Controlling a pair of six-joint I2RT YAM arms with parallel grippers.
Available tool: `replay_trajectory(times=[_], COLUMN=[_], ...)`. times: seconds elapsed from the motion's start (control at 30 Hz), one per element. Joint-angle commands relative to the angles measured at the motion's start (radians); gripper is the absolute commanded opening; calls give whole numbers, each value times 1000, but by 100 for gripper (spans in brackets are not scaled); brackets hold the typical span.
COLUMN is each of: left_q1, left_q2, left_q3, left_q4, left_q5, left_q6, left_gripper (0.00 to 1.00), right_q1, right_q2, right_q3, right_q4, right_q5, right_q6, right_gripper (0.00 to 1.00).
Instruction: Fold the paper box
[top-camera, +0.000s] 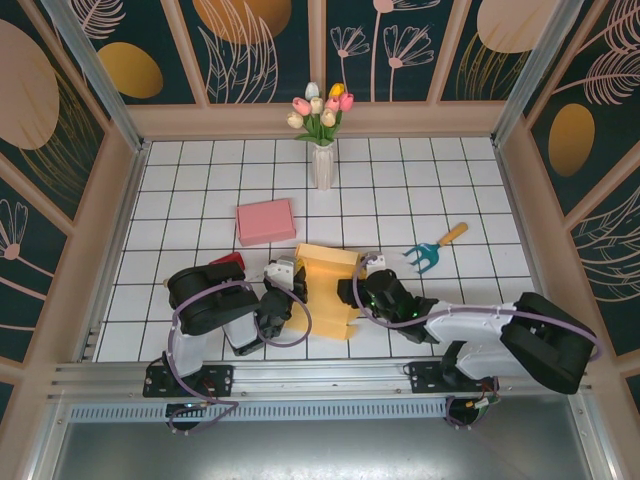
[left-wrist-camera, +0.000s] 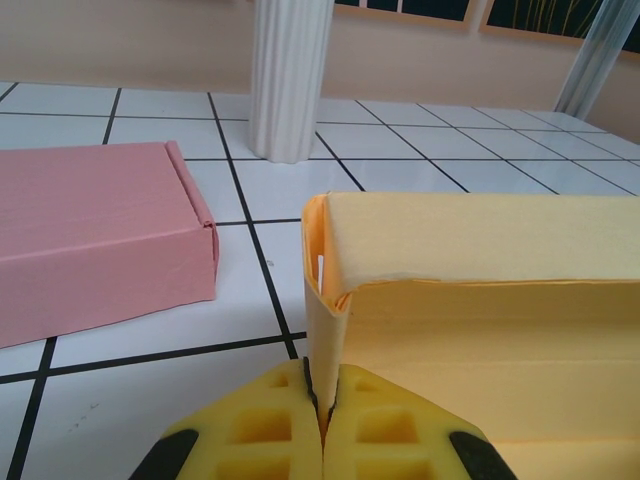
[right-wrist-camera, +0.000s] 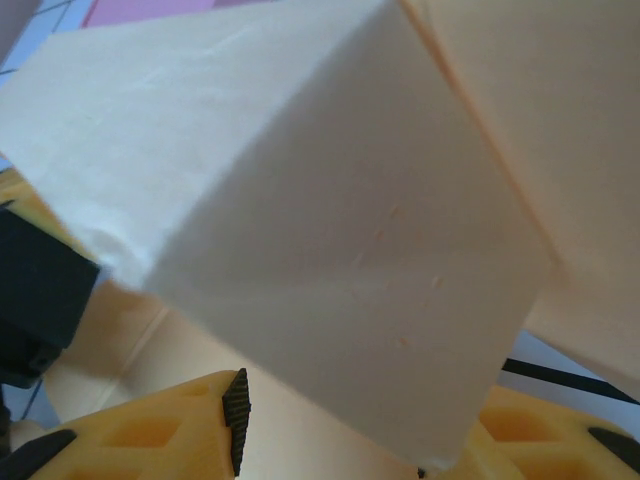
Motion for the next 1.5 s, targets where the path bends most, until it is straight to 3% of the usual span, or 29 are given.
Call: replay_trajectory(times=[0.0,0.13,0.3,0.57,0.67,0.77,0.83,1.03,1.13,1.2,1.33,1.47], left_q1=[-9,-9,-9,-9,-8,-8,-9,-9,-8,-8,-9,-8], left_q2=[18,11,4,-1,-11,-26,-30,-55,-59,-58,-53,-48], left_q3=[-5,-9,-33,-43,-50,-63,-71,-99,-101,-101,-100,-101], left_q4=[70,62,84,77,77,82,94,93,92,92,95,97], left_q5=[25,0,-59,-156,-166,-164,-152,-170,-186,-181,-174,-168], left_q6=[-34,-34,-21,35,54,64,70,75,95,98,89,86], left_gripper=[0,0,0,0,0,0,0,0,0,0,0,0], right_q1=[7,12,55,136,161,164,152,138,73,-29,-213,-317], right_q2=[53,80,-4,-152,-197,-229,-257,-306,-295,-287,-301,-302], right_q3=[22,46,69,236,300,359,389,537,542,523,453,395], right_q4=[53,32,-81,-569,-706,-816,-838,-793,-756,-742,-783,-818], right_q5=[-17,-18,37,228,244,285,413,440,380,265,40,-118], right_q6=[-12,-22,-56,-105,-163,-268,-323,-844,-1188,-1360,-1590,-1685], right_gripper=[48,48,48,49,49,51,51,50,56,59,60,60])
